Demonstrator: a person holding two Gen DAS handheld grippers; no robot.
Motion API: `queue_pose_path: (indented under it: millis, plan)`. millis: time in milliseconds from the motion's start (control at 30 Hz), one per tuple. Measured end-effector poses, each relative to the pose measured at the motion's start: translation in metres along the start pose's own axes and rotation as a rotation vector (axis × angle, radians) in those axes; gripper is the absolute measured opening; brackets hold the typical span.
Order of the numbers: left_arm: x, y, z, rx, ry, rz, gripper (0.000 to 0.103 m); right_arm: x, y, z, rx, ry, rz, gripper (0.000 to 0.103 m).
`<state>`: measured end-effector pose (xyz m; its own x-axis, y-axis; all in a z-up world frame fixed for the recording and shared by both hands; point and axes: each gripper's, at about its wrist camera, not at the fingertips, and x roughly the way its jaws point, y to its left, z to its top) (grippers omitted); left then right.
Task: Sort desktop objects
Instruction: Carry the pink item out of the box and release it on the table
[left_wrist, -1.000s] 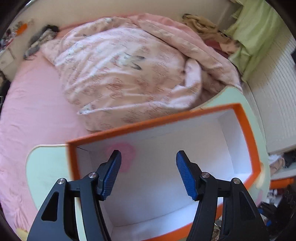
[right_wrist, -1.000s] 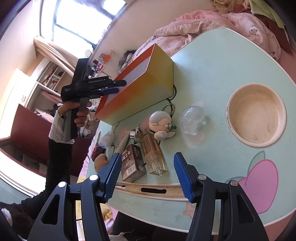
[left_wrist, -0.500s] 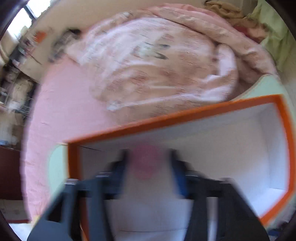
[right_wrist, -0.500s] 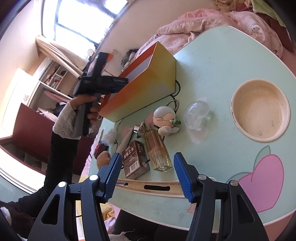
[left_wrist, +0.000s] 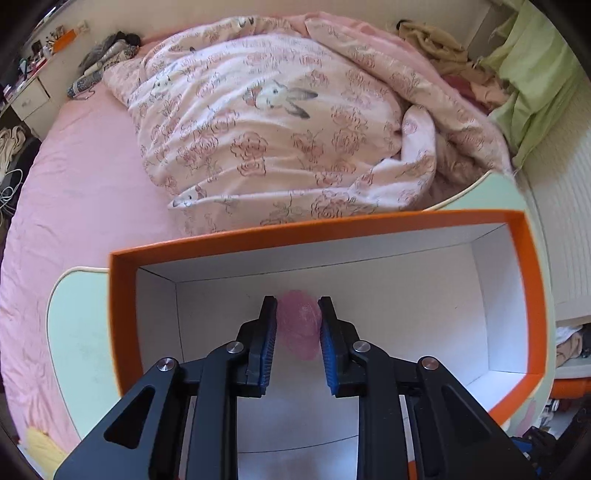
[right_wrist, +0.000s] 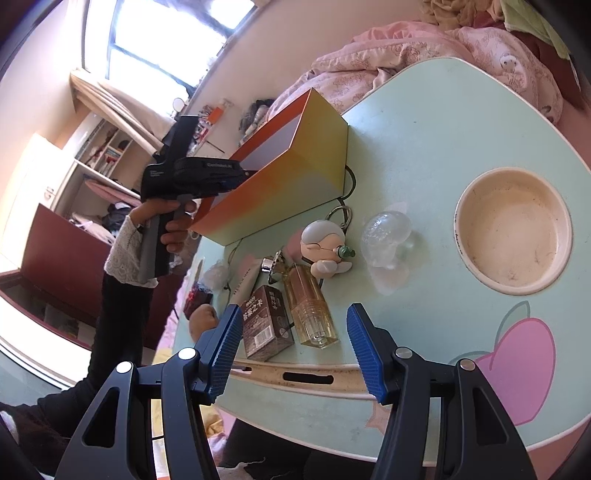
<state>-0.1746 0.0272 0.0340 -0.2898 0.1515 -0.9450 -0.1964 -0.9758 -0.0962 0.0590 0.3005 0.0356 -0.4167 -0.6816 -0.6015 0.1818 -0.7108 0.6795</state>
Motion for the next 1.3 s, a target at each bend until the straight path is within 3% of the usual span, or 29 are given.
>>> queue_pose_path:
  millis: [133, 267, 433, 600, 733, 833, 933, 1033, 1167, 1300]
  plan:
    - [-0.012, 0.005, -0.006, -0.019, -0.053, -0.003, 0.024, 0.005, 0.004, 0.001, -0.017, 0.003, -0.075, 0.058]
    - [-0.03, 0.006, -0.014, -0.006, -0.106, -0.011, 0.024, 0.012, 0.014, 0.001, -0.073, -0.024, -0.269, 0.058]
    - [-0.048, 0.002, -0.031, 0.01, -0.149, -0.029, 0.024, 0.015, 0.024, 0.002, -0.086, -0.037, -0.251, 0.058]
    - [-0.081, -0.006, -0.061, 0.039, -0.219, -0.043, 0.024, 0.012, 0.04, 0.002, -0.136, -0.076, -0.291, 0.058]
    - [-0.109, -0.017, -0.097, 0.064, -0.273, -0.101, 0.024, 0.009, 0.048, -0.002, -0.147, -0.096, -0.305, 0.058]
    - [-0.115, -0.03, -0.131, 0.11, -0.266, -0.173, 0.024, 0.005, 0.052, -0.008, -0.146, -0.101, -0.298, 0.058]
    - [-0.105, -0.038, -0.158, 0.122, -0.227, -0.198, 0.024, 0.002, 0.053, -0.012, -0.147, -0.094, -0.304, 0.058]
    - [-0.09, -0.036, -0.176, 0.081, -0.228, -0.167, 0.024, -0.001, 0.056, -0.015, -0.15, -0.097, -0.304, 0.058]
    - [-0.063, -0.032, -0.178, 0.053, -0.166, -0.195, 0.024, -0.002, 0.058, -0.015, -0.152, -0.098, -0.293, 0.058]
    - [-0.051, -0.03, -0.174, 0.046, -0.183, -0.13, 0.024, -0.001, 0.063, -0.016, -0.172, -0.105, -0.307, 0.058]
